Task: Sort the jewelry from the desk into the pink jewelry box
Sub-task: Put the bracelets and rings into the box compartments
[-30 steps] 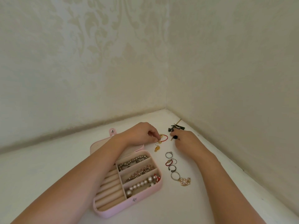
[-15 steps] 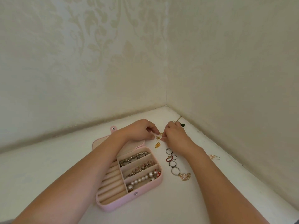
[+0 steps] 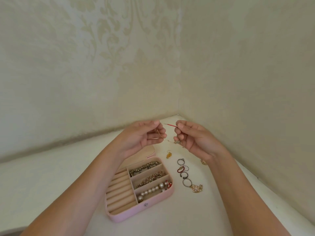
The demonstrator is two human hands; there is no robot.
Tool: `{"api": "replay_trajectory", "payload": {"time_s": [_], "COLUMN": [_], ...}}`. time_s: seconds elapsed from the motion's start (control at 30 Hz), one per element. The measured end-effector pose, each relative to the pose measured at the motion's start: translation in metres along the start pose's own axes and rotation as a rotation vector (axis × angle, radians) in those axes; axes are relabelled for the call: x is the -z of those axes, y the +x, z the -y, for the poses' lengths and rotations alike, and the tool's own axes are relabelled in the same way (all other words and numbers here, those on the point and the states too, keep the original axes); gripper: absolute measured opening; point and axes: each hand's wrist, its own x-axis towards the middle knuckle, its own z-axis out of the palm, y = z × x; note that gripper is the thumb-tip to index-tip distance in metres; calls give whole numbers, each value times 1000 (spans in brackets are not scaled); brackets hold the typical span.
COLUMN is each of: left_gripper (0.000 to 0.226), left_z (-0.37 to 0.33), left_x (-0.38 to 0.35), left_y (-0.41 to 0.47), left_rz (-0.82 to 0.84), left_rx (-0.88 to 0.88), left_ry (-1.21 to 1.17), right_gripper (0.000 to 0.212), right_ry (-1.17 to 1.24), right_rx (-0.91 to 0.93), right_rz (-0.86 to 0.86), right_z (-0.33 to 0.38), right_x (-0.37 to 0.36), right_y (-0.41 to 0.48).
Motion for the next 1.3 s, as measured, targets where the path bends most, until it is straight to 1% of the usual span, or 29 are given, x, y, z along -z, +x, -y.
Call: {"api": "replay_trajectory", "payload": {"time_s": [0.07,0.13,0.23,0.33,0.4,0.5,0.57,0.63,0.7,0.8,0.9,1.0,1.1,1.17,1.23,1.3], "left_gripper": [18,17,15,11,9,14,18,16,10,12,17,19,19,24,31,37], "left_z": [1,3,3,-1,-5,-16,-23,-27,-27,-25,-27,-31,-31,-28,-23,-18], "left_x": [1,3,7,9,8,6,5,2,-1,-6,-9,-8,-7,-7,-6,-5], "left_y": [-13,-24,-36,-46,-50,-56,-59,-63,-66,-67,-66,-65,-65,-65,-65,-65], "left_rz": [-60,-115,-183,-225,-262,-289,-273,-241,-210,-187,-235,-270,-286,-284,-280,-283], "left_rx": [13,21,2,-41,-71,-123,-142,-143,-134,-125,-139,-141,-138,-142,-130,-101], "left_ry": [-20,-64,-106,-68,-2,167,262,364,478,582,622,606,595,576,505,383], "right_gripper": [15,21,25,32,32,28,25,25,26,18,19,26,27,25,21,16], "right_ry": [74,92,26,-80,-172,-267,-314,-366,-431,-620,-743,-753,-732,-717,-720,-734], "right_rx": [-46,-82,-109,-147,-178,-217,-239,-242,-187,28,226,371,422,441,439,415], "right_rz": [-1,2,30,93,140,188,224,261,251,125,23,-46,-81,-102,-142,-193], "right_z": [0,0,-1,-3,-5,-10,-12,-13,-15,-20,-23,-24,-26,-28,-29,-29], "right_x": [-2,-4,-9,-15,-19,-24,-28,-32,-38,-47,-57,-63,-67,-68,-69,-69], "right_y": [-1,-2,-6,-9,-10,-11,-12,-15,-17,-18,-18,-19,-20,-21,-21,-21]}}
